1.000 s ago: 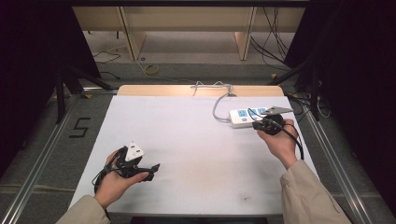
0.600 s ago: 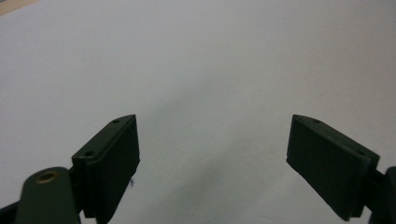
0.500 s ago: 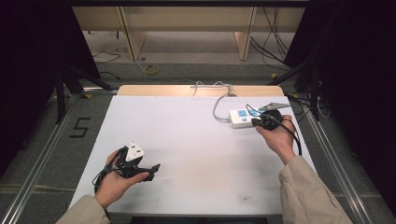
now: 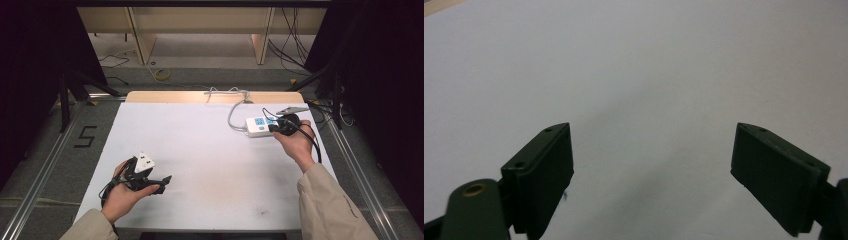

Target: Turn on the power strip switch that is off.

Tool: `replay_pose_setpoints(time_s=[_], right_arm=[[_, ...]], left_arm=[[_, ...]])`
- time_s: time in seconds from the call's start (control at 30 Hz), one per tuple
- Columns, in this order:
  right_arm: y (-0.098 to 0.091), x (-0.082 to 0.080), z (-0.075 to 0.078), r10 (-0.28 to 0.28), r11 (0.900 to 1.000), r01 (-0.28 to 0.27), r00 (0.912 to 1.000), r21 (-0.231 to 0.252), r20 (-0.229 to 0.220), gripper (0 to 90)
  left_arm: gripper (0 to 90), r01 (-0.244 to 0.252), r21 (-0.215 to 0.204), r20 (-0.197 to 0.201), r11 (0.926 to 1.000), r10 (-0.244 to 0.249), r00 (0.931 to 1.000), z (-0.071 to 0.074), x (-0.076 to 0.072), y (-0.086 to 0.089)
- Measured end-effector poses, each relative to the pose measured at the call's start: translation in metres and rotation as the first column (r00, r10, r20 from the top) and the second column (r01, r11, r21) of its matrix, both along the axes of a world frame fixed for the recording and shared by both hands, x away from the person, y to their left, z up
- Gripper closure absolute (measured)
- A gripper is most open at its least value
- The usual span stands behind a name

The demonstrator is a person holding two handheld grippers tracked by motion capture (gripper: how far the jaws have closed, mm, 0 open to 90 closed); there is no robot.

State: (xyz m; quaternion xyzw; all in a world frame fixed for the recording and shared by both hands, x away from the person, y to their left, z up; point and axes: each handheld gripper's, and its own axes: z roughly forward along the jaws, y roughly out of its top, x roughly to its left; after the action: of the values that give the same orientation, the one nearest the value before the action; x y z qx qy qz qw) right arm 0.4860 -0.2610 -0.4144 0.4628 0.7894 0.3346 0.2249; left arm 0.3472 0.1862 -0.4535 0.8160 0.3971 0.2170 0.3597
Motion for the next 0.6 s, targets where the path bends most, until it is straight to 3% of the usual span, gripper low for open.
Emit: replay_pose_setpoints(time_s=[0.6], right_arm=[[0.000, 0.014, 0.001, -0.020, 0.9998, 0.019, 0.9997, -0.009, -0.016, 90.0]], left_arm=[[16.9, 0.001, 0.000, -0.001, 1.0000, -0.001, 1.0000, 0.000, 0.000, 0.000]])
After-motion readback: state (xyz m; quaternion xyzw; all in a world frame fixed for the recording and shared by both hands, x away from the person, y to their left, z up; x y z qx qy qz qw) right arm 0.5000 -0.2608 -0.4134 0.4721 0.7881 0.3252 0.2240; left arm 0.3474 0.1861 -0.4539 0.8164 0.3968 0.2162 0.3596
